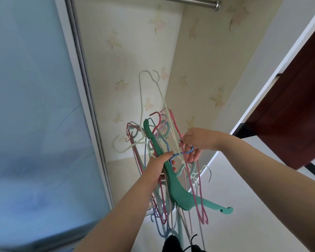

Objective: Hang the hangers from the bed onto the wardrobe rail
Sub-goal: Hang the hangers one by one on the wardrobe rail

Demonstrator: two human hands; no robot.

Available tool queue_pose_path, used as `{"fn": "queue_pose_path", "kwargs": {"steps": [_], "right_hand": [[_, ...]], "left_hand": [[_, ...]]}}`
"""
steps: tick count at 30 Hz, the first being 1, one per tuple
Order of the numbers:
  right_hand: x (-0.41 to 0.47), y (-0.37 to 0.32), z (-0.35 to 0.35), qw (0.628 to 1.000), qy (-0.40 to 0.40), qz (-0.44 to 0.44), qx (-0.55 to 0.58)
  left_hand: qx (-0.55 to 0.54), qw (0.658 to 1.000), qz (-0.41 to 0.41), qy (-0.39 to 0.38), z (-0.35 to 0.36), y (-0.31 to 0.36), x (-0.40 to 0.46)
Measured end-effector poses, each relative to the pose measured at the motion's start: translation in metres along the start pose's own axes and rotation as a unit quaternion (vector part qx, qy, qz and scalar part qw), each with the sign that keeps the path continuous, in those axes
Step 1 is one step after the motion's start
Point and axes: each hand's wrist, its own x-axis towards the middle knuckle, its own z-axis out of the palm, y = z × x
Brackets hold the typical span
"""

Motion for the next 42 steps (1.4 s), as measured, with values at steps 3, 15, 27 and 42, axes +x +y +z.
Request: {"fn": "queue_pose_path", "kwargs": {"steps": [3, 15, 27, 42], "right_hand": [[-0.004, 0.001, 0.003, 0.998, -0.01, -0.009, 0.057], [0.007, 0.014, 0.027, 0.977, 0.016, -0.07, 0.199], [-0.001, 0.033, 0.016, 0.919, 0.123, 0.044, 0.372], [-0.003, 0.069, -0.042, 0.926, 0.362, 0.017, 0.103]], "left_hand": [[0.017, 1.0, 0.009, -0.018, -0.006, 0.005, 0.004], [-0.018, 0.999, 0.006, -0.028, -0.003, -0.003, 0.004], [-0.048, 0.997, -0.043, 0.051, -0.025, -0.016, 0.009], [-0.001, 0.998, -0.007, 0.058, -0.036, 0.032, 0.012]]}}
